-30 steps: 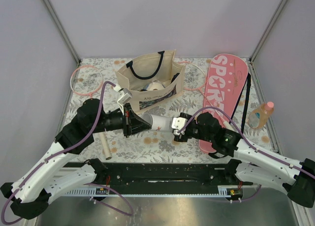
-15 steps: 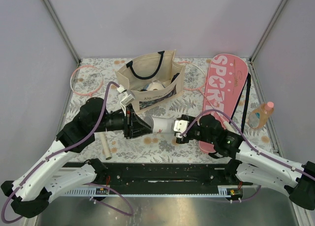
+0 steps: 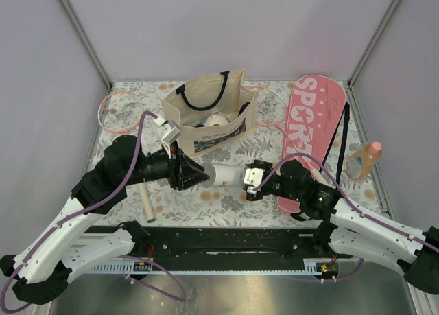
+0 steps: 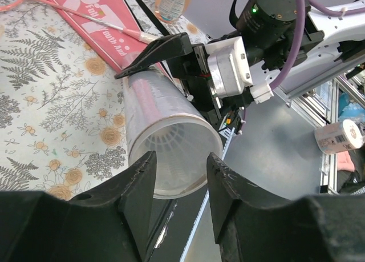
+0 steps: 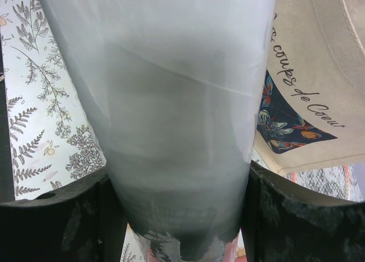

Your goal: Pack up the badminton gear

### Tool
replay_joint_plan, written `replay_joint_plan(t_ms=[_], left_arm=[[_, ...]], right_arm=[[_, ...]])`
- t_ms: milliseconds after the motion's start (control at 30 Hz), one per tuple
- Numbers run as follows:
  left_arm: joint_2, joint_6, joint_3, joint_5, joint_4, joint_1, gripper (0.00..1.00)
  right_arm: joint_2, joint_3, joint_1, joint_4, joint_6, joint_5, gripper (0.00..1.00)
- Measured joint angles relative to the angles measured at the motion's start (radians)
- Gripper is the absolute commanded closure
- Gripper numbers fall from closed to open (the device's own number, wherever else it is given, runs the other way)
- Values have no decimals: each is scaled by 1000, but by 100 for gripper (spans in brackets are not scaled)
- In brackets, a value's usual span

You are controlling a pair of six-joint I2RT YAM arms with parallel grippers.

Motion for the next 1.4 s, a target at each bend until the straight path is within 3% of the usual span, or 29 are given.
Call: replay_joint_plan(t_ms=[133, 333, 700, 933, 1200, 1400], left_arm=[[5, 8, 0, -34, 0, 0, 64], [21, 7, -20, -43, 28, 0, 67], [22, 9, -98, -73, 74, 0, 68], [2, -8, -196, -113, 189, 6, 69], [-43, -56, -282, -148, 333, 8, 69], [-43, -77, -261, -147, 348, 10, 66]], right_arm=[[-1, -1, 0, 0, 0, -4, 34], [0, -9, 0, 0, 4, 1, 34], [55, -8, 0, -26, 34, 48, 35], [79, 10, -5, -73, 79, 85, 35], [80, 20, -11, -81, 124, 76, 36], [71, 20, -14, -75, 128, 15, 36]])
